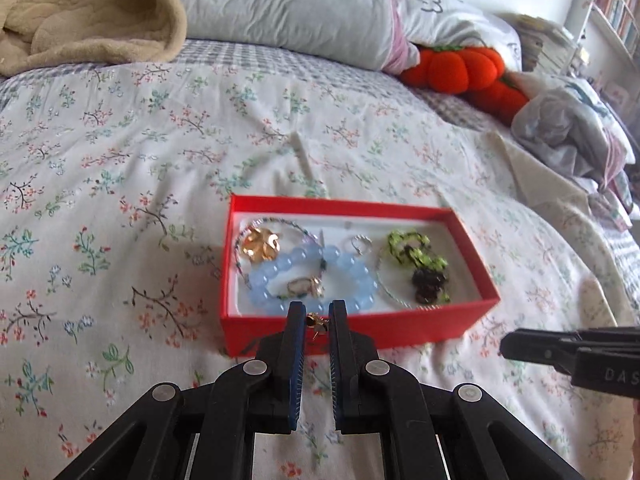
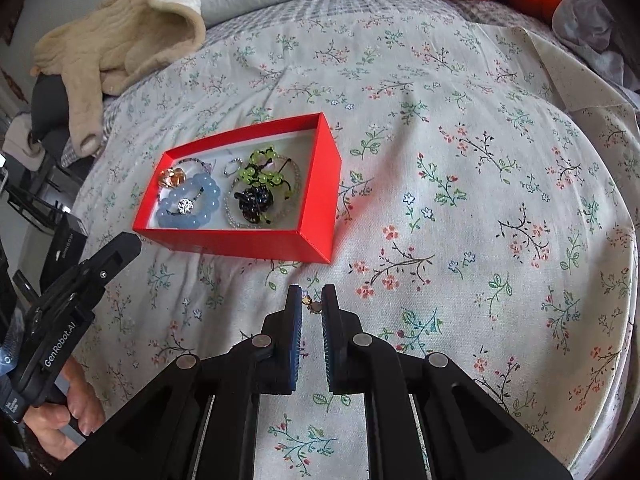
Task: Organize jewelry
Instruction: 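Lower the orange-stone earring into the red box and open the left tool, then lower the gold earring into the red box and open the right tool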
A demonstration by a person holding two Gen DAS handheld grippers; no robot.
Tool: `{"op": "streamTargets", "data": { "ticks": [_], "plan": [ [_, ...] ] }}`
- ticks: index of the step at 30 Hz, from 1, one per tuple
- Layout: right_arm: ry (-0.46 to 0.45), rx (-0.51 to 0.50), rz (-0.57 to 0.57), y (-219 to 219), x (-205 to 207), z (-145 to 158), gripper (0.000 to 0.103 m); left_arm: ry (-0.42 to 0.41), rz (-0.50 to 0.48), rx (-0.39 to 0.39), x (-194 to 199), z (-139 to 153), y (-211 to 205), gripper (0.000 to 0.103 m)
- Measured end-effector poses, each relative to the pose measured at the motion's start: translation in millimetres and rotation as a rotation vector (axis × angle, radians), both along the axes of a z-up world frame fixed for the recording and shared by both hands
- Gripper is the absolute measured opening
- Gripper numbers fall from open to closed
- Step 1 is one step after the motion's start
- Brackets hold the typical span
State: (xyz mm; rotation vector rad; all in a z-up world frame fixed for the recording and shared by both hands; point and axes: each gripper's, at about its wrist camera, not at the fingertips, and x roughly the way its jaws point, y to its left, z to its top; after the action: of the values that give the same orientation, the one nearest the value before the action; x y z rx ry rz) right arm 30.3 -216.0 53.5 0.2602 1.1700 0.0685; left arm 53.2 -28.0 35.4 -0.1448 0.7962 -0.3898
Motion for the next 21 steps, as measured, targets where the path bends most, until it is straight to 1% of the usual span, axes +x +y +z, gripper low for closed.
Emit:
{"op": "streamTargets", "data": {
  "ticks": [7,11,13,15,18,19,21],
  "plan": [
    [-0.015,-0.007,-0.008,4.3,9.2,1.2,0.010,0.016,0.030,-0.010,25.7,-10.0,2.7,0.006],
    [-0.033,-0.006,-0.009,8.4,15.7,3.2,0.010,0.032,0.040,-0.045,32.7,-13.8,4.3,0.010],
    [-0.045,-0.010,-0.008,12.2,19.9,6.4,0.010,0.037,0.048,-0.054,31.3,-12.7,5.9,0.022],
    [-0.049,-0.012,-0.007,15.7,25.4,9.2,0.010,0.038,0.059,-0.044,25.7,-10.9,8.8,0.028],
    [-0.054,0.005,-0.015,19.6,32.0,14.9,0.010,0.048,0.062,-0.040,16.4,-9.5,16.6,0.033],
    [-0.064,0.008,-0.019,20.9,34.0,18.1,0.010,0.057,0.076,-0.033,14.1,-9.4,20.0,0.035],
    [-0.076,-0.016,-0.029,25.0,38.6,25.2,0.010,0.074,0.104,-0.031,10.6,-9.6,27.6,0.036]
  ]
}}
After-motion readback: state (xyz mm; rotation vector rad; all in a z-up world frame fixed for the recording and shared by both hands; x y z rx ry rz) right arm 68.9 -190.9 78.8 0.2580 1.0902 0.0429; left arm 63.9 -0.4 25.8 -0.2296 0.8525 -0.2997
